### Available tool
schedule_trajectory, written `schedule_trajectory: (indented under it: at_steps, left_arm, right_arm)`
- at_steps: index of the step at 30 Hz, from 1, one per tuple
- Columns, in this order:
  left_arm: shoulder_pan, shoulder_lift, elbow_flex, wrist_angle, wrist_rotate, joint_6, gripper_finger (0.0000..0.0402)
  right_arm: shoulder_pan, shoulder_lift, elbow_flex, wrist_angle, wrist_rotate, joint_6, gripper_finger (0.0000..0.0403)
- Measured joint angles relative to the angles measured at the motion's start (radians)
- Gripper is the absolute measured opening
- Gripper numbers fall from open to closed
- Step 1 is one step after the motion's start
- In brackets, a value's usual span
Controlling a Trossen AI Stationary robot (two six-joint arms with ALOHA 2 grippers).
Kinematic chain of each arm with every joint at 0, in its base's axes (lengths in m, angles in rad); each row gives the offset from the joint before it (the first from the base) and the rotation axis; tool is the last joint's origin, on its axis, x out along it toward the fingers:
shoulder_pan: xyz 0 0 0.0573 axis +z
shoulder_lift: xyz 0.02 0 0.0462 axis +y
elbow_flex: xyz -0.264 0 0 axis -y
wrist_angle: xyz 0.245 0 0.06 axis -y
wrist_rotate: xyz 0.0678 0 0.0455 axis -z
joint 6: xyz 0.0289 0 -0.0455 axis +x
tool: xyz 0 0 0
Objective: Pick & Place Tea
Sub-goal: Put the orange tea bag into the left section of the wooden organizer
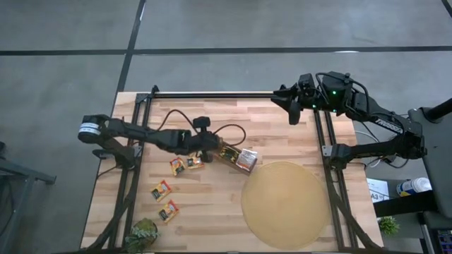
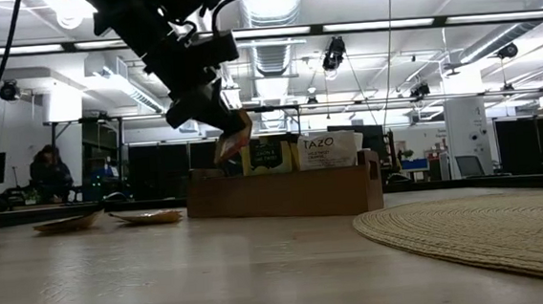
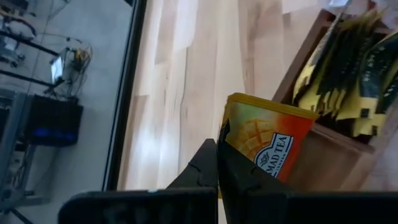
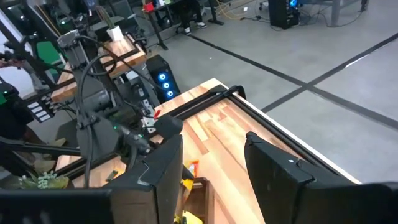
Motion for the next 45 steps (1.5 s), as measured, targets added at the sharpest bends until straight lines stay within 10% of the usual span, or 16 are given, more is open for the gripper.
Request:
schedule_trajectory:
  at_steps: [25, 45]
  left_arm:
    - [0.005, 0.097, -0.015, 0.051, -0.075, 0.103, 0.0004]
    - [0.016, 0.127, -0.013, 0.049, -0.053, 0.162, 0.0084]
  right_arm:
    - [0.0, 0.0, 0.0, -0.003, 0.022, 0.029, 0.0169]
    - [0.0, 0.0, 0.0, -0.003, 0.022, 0.026, 0.0169]
